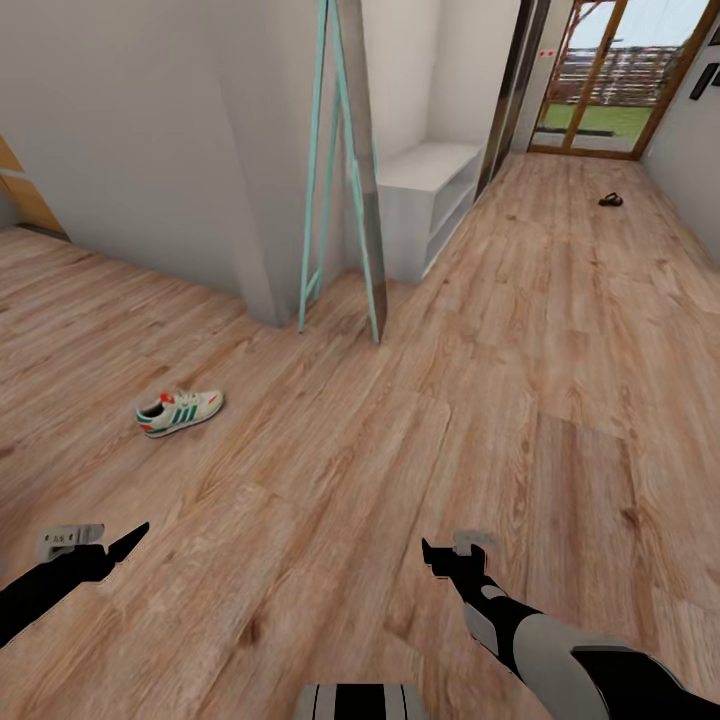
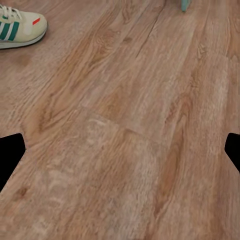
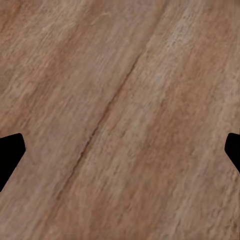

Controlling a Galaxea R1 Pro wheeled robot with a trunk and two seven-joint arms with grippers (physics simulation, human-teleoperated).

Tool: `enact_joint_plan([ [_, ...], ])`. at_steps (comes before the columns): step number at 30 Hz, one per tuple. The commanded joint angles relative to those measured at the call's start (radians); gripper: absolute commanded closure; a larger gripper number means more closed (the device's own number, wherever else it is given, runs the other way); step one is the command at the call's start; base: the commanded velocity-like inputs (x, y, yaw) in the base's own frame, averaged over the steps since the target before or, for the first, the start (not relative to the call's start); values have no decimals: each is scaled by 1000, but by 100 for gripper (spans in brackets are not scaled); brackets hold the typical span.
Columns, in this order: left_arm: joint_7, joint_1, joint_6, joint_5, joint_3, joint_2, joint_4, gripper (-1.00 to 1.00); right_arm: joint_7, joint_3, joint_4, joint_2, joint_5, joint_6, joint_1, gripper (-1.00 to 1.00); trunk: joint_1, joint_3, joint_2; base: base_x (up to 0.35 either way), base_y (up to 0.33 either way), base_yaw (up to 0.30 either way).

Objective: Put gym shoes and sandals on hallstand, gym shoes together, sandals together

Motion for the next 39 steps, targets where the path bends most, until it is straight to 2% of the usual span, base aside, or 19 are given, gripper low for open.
enact_joint_plan([
  [1, 0, 0, 0, 0, 0, 0, 0, -100, 0, 0, 0, 0, 0, 0, 0, -100, 0, 0, 0, 305, 192, -1],
  [17, 1, 0, 0, 0, 0, 0, 0, -100, 0, 0, -1, 0, 0, 0, 0, -100, 0, 0, 0, 311, 175, -23],
  [39, 0, 0, 0, 0, 0, 0, 0, -100, 0, 0, 0, 0, 0, 0, 0, -100, 0, 10, 0, 303, 144, -258],
])
